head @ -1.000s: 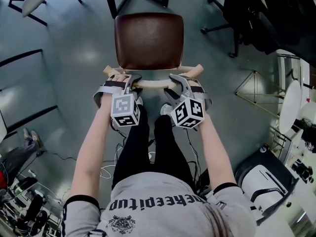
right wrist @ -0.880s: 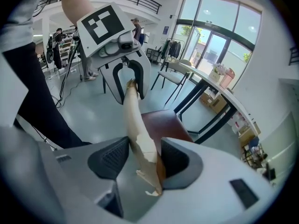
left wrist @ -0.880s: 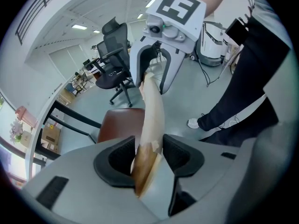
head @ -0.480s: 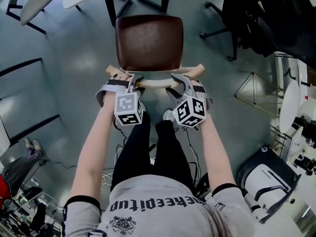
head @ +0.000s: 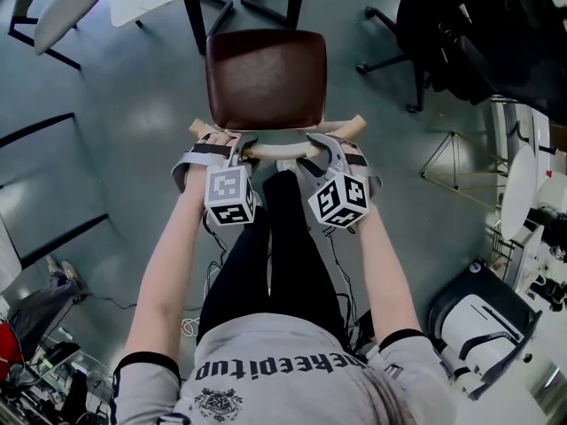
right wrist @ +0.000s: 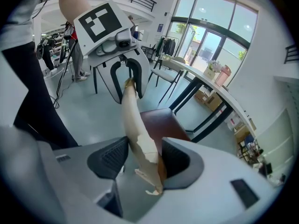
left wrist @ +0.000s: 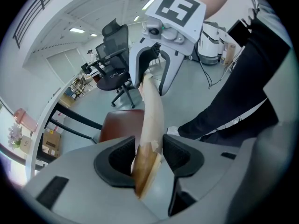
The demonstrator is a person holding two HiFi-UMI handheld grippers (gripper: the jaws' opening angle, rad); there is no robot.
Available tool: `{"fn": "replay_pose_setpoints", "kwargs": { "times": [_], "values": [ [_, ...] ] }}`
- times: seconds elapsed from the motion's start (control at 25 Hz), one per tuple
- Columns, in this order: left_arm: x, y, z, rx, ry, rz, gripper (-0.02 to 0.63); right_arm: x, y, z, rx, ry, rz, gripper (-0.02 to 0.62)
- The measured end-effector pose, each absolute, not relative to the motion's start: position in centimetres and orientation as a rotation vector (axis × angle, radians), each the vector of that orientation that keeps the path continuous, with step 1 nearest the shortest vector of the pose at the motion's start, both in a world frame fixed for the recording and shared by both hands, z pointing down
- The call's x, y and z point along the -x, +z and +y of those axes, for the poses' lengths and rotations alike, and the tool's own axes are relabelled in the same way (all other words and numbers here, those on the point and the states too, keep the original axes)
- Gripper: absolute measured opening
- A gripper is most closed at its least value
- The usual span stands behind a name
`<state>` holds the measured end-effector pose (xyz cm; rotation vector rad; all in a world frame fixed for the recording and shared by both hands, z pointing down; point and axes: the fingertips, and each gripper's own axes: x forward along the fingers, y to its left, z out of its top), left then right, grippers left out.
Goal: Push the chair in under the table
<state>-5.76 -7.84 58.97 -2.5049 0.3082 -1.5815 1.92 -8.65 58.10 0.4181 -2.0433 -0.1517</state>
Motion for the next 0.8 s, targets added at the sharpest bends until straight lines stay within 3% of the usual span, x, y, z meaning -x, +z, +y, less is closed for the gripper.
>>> {"fn": "replay_pose_setpoints", "kwargs": {
  "times": [0.8],
  "values": [
    [5.5,58.7,-13.6,2.509,-1.621,0.352,0.195,-2.2,57.8,-14.6,-0.393,-0.184,-2.062,0.232]
  ]
}}
